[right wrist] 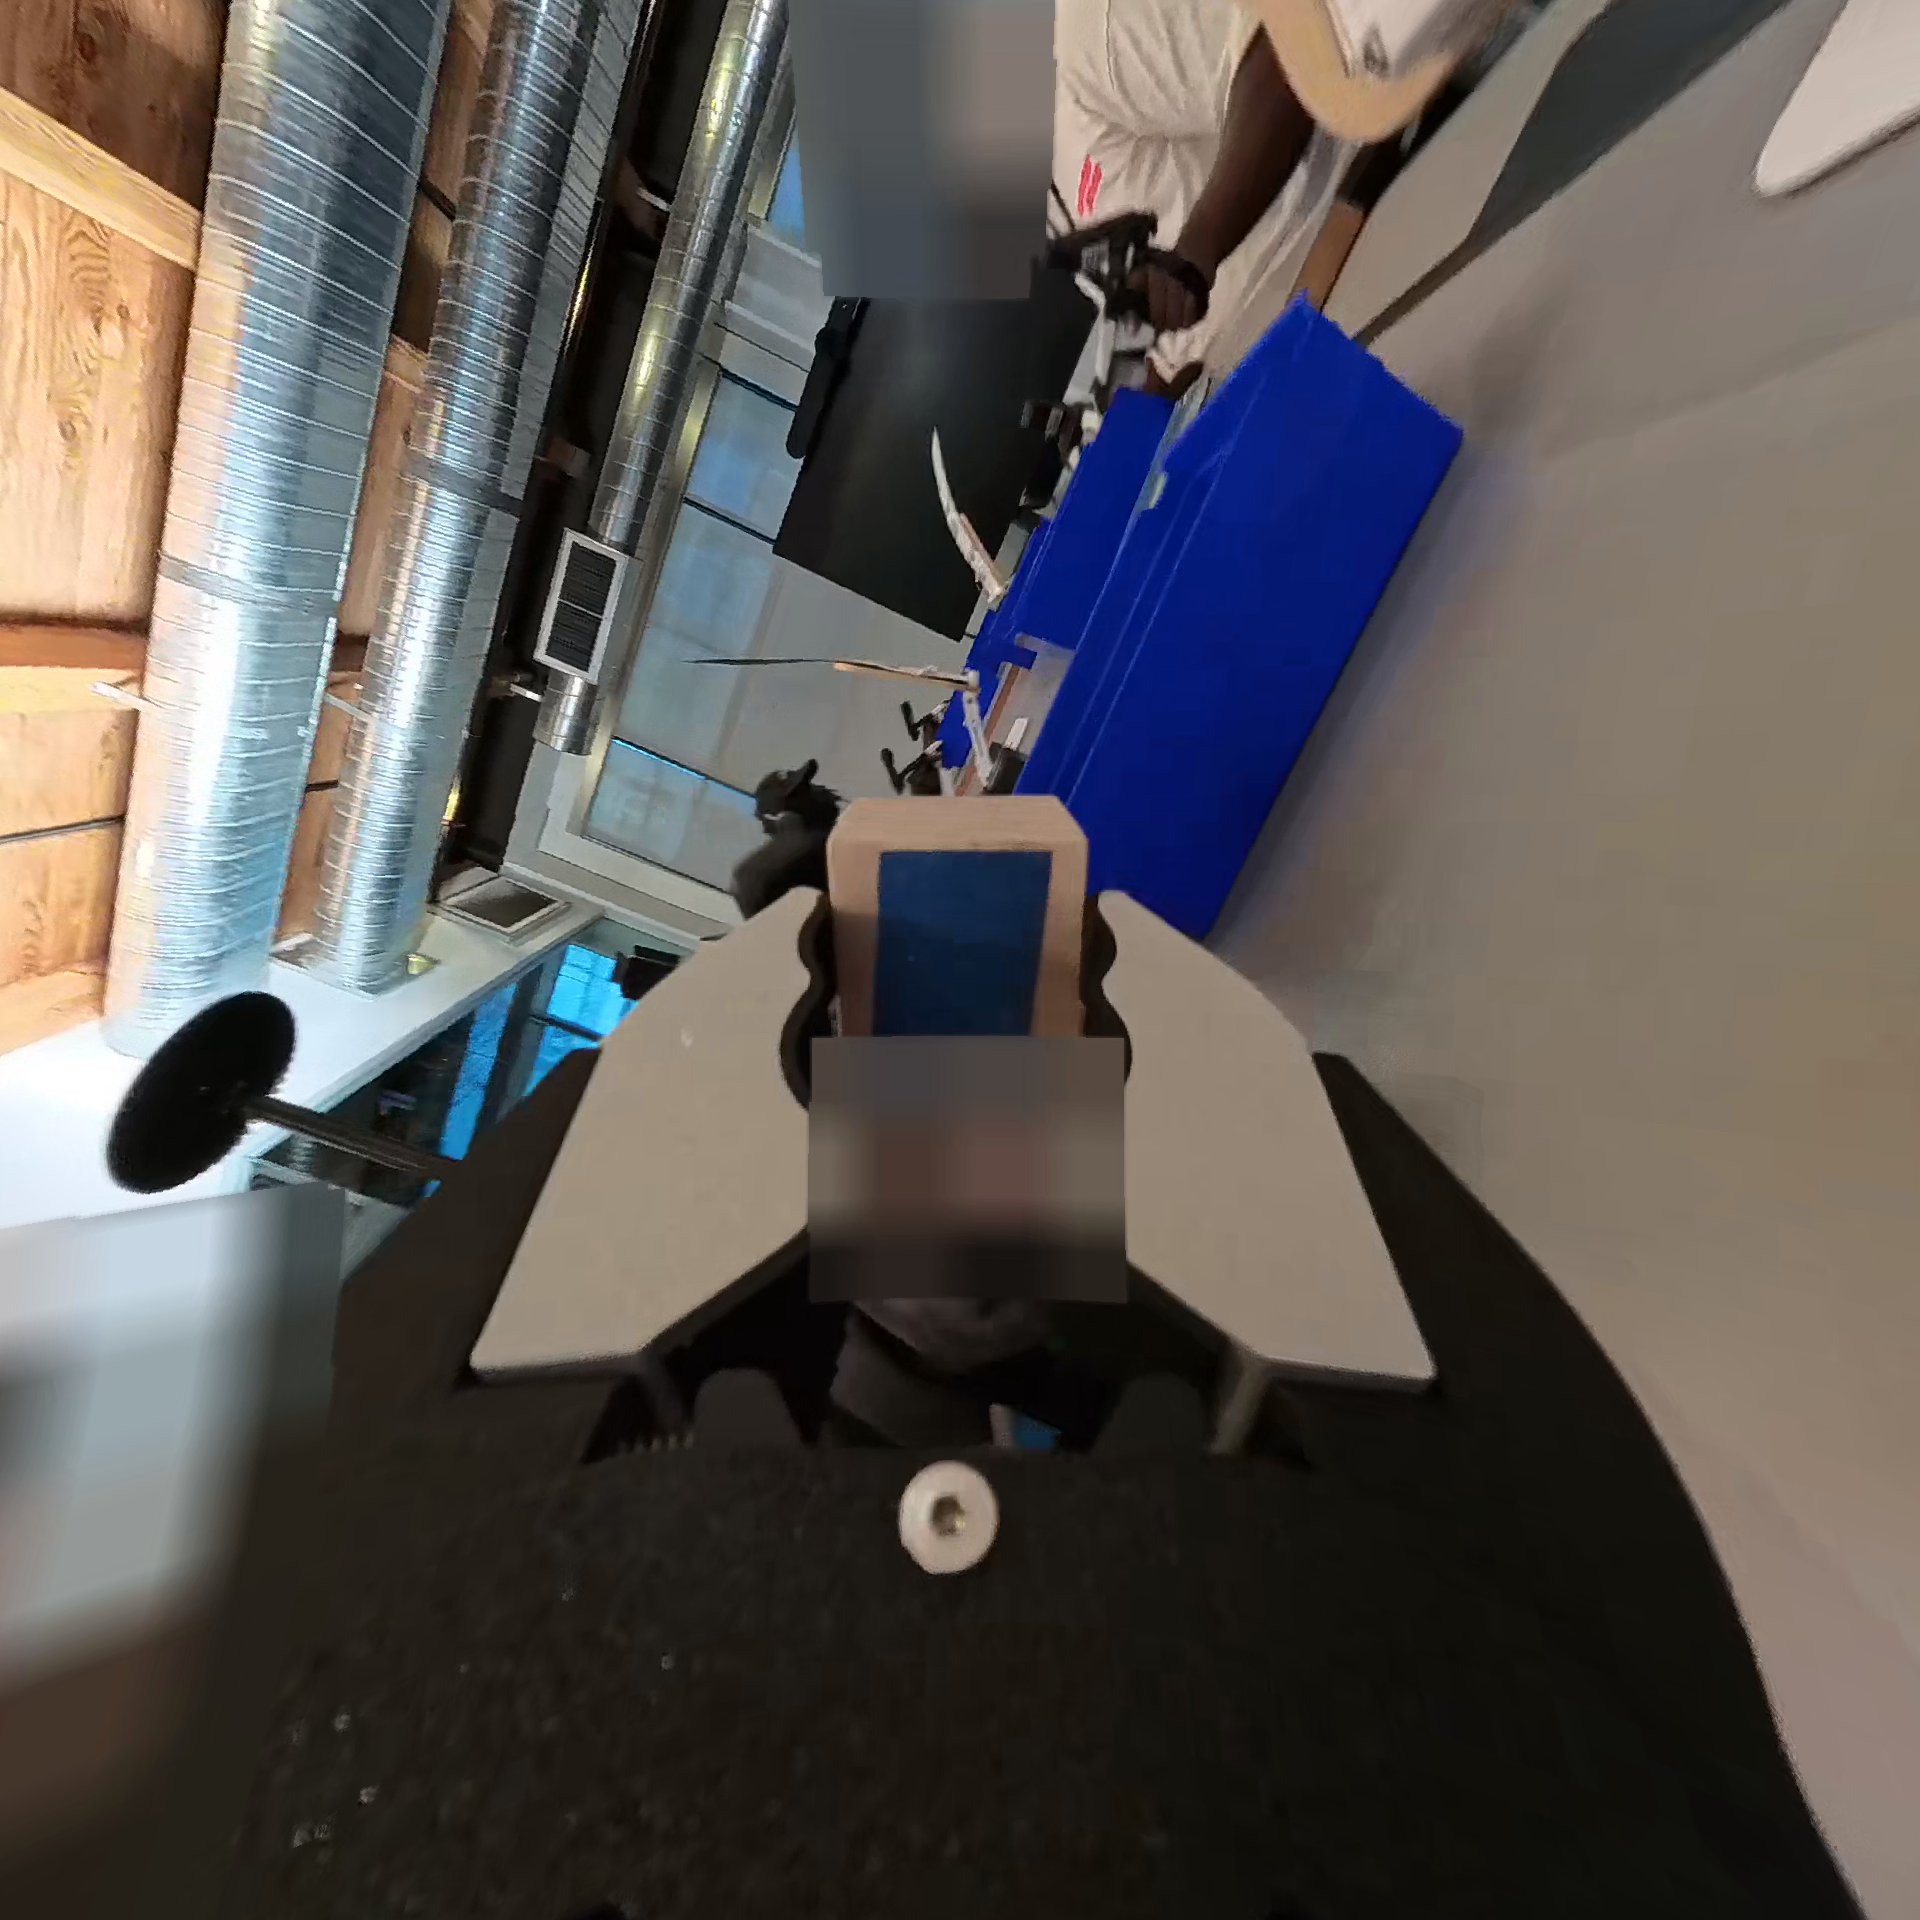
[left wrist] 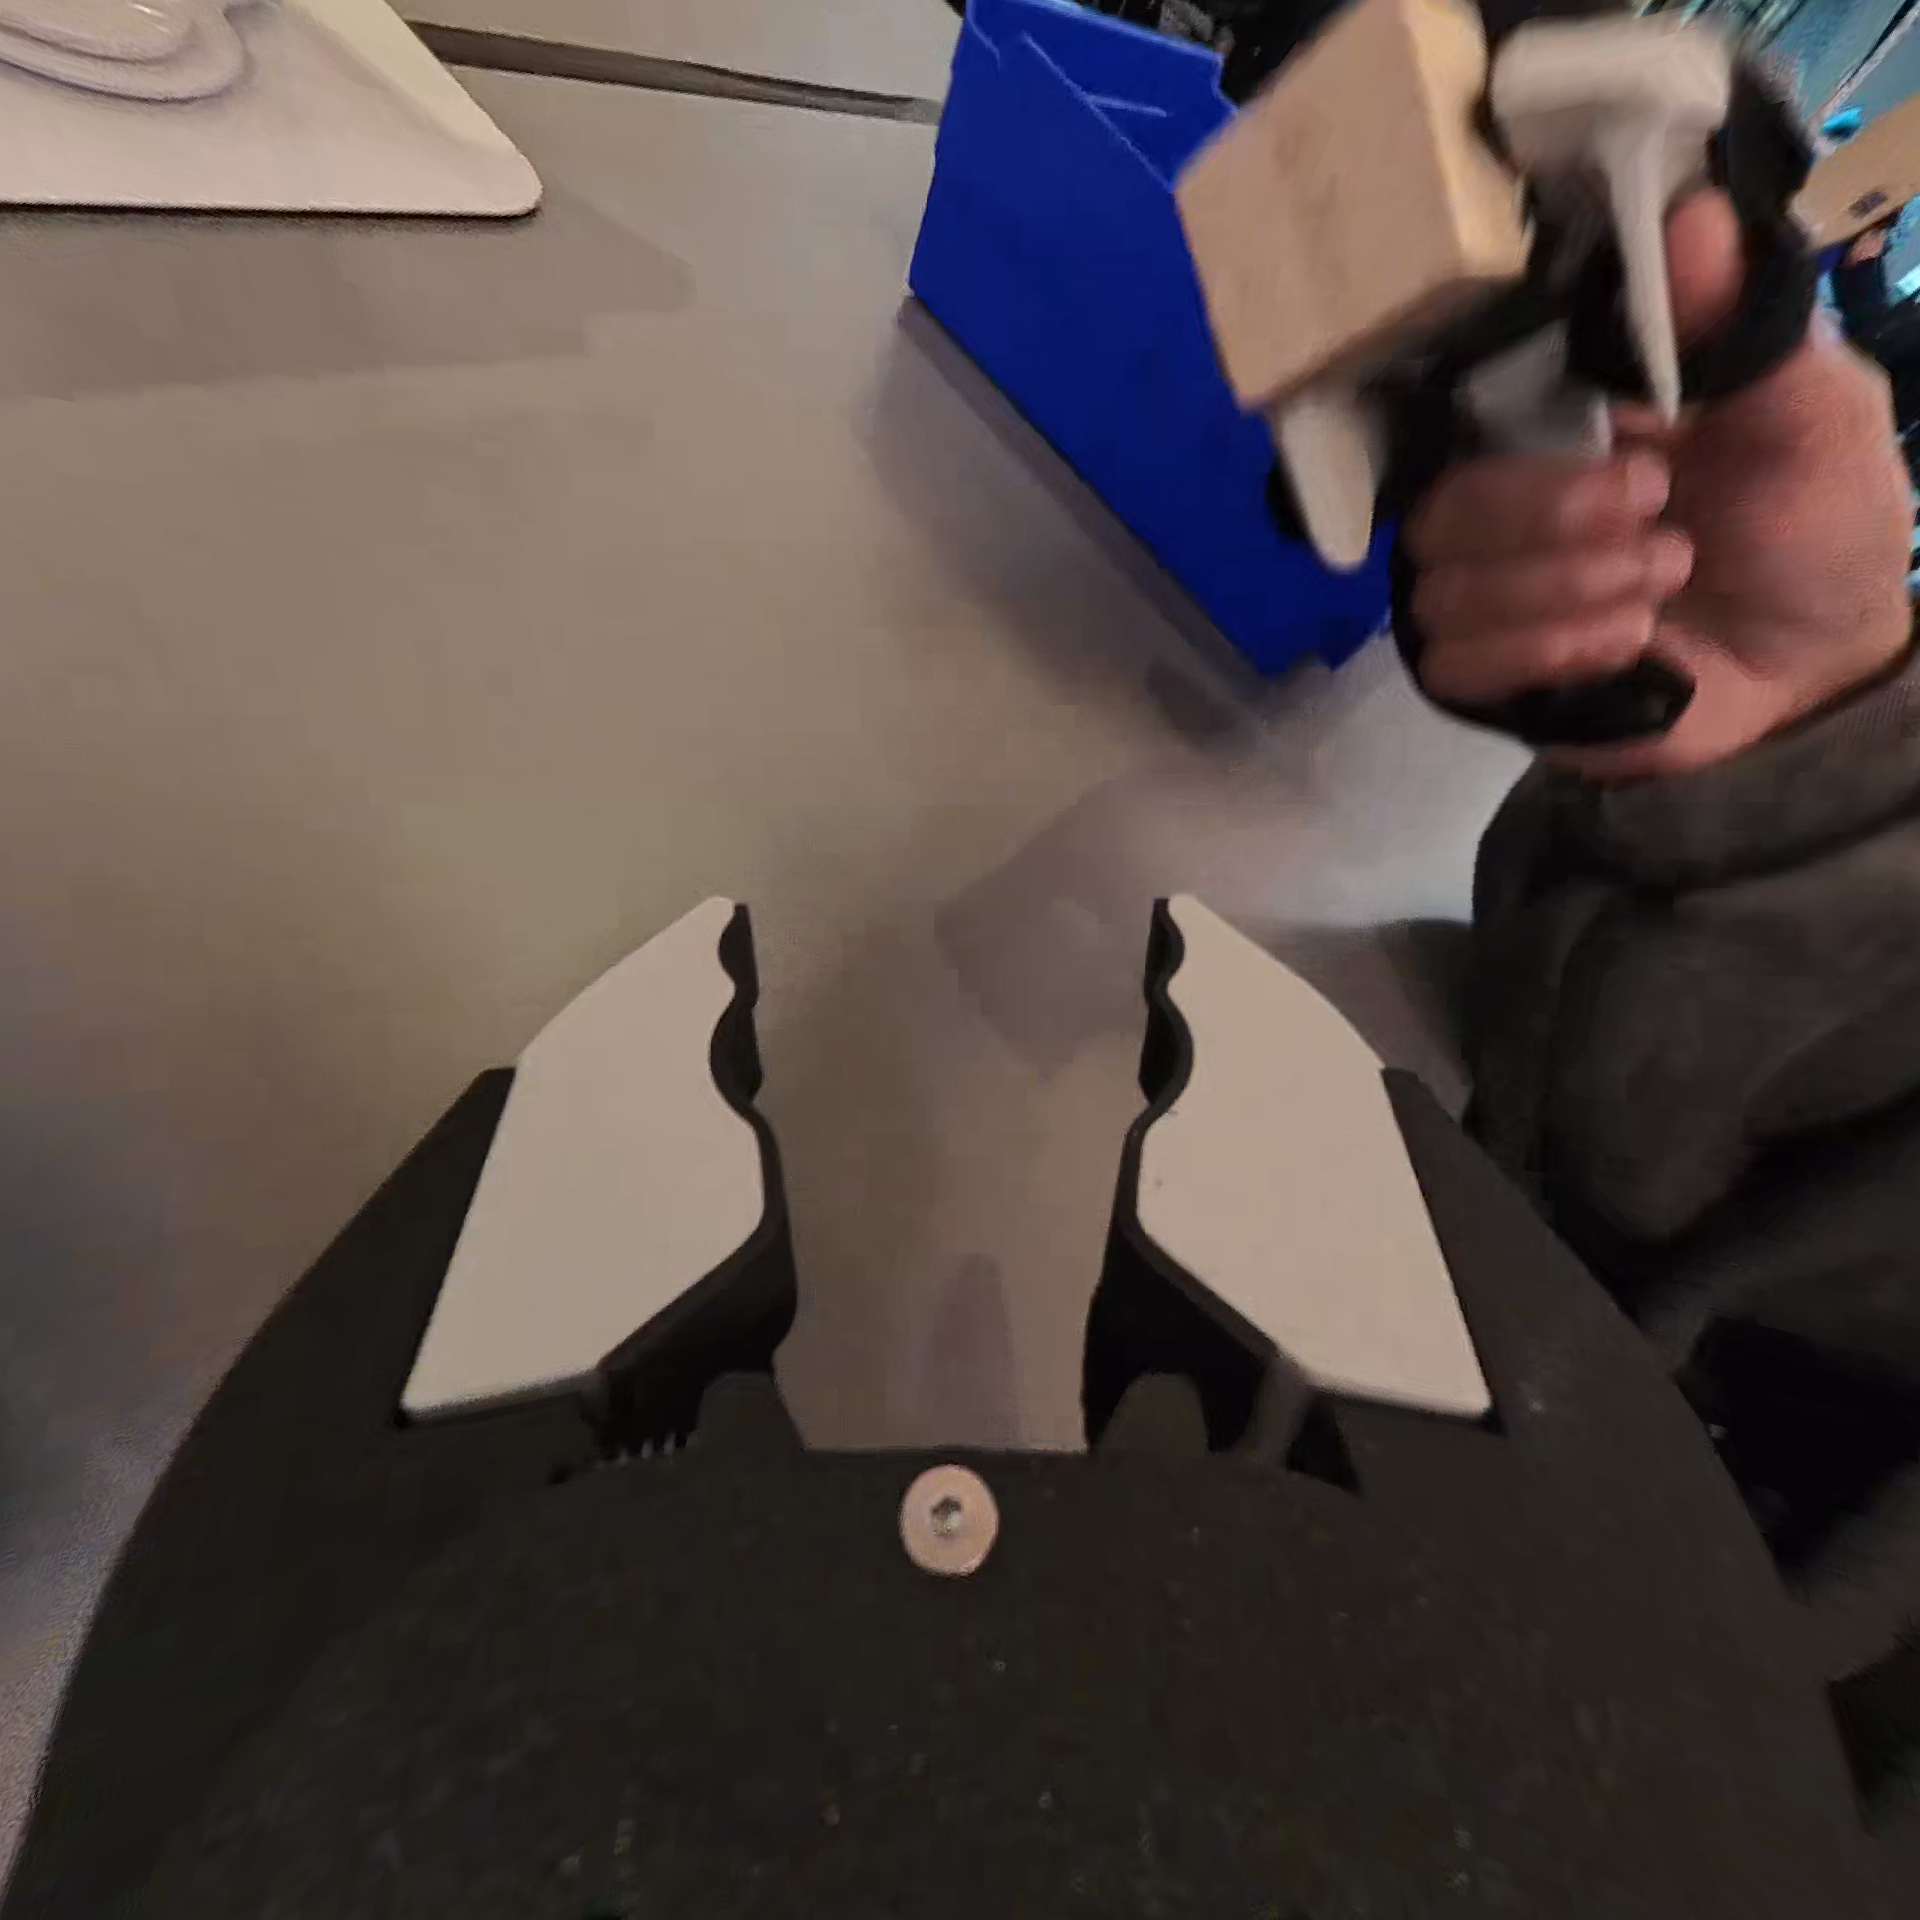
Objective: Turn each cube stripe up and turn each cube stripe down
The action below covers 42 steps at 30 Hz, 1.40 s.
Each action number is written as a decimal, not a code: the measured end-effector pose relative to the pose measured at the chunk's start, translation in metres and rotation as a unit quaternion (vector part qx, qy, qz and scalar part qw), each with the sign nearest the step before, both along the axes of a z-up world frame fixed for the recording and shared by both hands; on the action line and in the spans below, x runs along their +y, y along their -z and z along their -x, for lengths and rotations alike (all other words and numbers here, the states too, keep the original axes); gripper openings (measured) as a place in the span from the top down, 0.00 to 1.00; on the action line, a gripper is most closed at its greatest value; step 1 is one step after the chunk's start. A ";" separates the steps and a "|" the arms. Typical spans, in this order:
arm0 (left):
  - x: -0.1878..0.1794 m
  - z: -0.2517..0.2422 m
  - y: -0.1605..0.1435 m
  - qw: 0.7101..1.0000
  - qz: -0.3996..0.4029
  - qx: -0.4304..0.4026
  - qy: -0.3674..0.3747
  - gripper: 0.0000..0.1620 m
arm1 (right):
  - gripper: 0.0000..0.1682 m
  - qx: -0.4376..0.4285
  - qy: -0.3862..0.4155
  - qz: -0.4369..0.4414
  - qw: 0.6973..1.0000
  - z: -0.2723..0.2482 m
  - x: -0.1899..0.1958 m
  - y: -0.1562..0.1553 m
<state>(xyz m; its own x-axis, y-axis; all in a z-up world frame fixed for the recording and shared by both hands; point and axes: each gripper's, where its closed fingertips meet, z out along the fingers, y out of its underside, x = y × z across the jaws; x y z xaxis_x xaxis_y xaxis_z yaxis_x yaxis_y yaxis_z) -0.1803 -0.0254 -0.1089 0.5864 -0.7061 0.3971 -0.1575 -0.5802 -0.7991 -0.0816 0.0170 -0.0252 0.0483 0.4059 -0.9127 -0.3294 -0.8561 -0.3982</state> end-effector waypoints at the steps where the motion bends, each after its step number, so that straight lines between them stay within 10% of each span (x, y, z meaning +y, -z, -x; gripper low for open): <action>1: -0.011 0.001 0.003 1.000 -0.008 -0.005 0.001 0.57 | 0.74 -0.009 0.011 -0.015 1.000 -0.008 -0.001 -0.007; 7: -0.044 -0.008 0.014 0.999 -0.006 0.005 0.038 0.59 | 0.74 -0.120 0.147 -0.089 0.978 -0.104 0.007 -0.042; 12: -0.045 -0.010 0.014 0.998 -0.026 0.017 0.050 0.61 | 0.73 -0.400 0.303 -0.009 0.865 -0.235 0.030 0.023; 25: -0.047 -0.012 0.028 0.998 0.013 0.019 0.061 0.60 | 0.73 -0.679 0.206 0.223 0.668 -0.325 0.001 0.149; 32: -0.048 -0.013 0.029 0.998 0.009 0.028 0.064 0.60 | 0.66 -0.688 0.225 0.181 0.666 -0.331 0.005 0.132; 42: -0.042 -0.007 0.025 0.998 -0.008 0.035 0.048 0.60 | 0.65 -0.291 0.202 -0.381 0.854 -0.086 -0.012 -0.059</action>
<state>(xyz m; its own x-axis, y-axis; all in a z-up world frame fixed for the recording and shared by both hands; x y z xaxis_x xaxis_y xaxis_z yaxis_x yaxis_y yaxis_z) -0.1731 -0.0679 -0.1335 0.5414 -0.7661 0.3462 -0.2669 -0.5471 -0.7934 0.0048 0.0047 0.0340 0.6810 0.7135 -0.1648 -0.0935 -0.1386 -0.9859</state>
